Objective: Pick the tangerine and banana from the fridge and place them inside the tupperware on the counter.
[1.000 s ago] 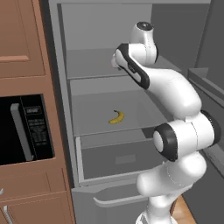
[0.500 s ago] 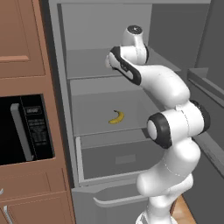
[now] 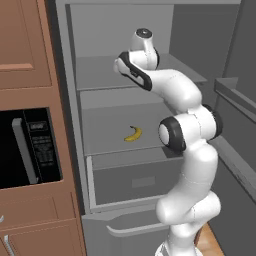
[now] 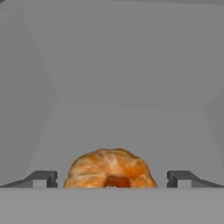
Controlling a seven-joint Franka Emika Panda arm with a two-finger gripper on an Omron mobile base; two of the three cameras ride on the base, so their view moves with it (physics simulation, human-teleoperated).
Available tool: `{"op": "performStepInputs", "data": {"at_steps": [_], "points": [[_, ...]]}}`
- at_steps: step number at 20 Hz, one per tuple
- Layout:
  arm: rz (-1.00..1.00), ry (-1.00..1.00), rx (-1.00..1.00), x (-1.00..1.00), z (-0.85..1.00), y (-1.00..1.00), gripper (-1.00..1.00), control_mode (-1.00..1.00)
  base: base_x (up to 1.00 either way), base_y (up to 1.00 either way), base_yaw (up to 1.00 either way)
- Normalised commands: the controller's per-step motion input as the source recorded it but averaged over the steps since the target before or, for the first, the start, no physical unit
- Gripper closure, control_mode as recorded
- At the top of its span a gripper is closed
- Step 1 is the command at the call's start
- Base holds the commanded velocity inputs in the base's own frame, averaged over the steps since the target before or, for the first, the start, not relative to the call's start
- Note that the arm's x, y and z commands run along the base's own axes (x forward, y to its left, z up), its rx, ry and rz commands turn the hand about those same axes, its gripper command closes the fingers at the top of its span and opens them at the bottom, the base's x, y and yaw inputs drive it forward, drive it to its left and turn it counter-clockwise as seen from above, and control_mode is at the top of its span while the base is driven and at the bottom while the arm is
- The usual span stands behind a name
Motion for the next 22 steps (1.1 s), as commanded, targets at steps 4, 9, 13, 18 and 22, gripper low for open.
{"op": "performStepInputs", "data": {"at_steps": [4,9,13,18,22], "points": [[0.0,0.0,0.0,0.44,-0.13,0.12,-1.0,-1.0,0.0,0.0,0.0],[0.0,0.0,-0.04,0.05,-0.49,0.19,1.0,-1.0,0.0,0.0,0.0],[0.0,-0.01,0.0,-0.03,-0.14,0.0,1.0,-1.0,0.0,0.0,0.0],[0.0,0.0,0.0,-0.81,-0.59,0.0,1.0,-1.0,0.0,0.0,0.0],[0.0,-0.04,0.0,-1.0,-0.52,0.0,1.0,-1.0,0.0,0.0,0.0]]}}
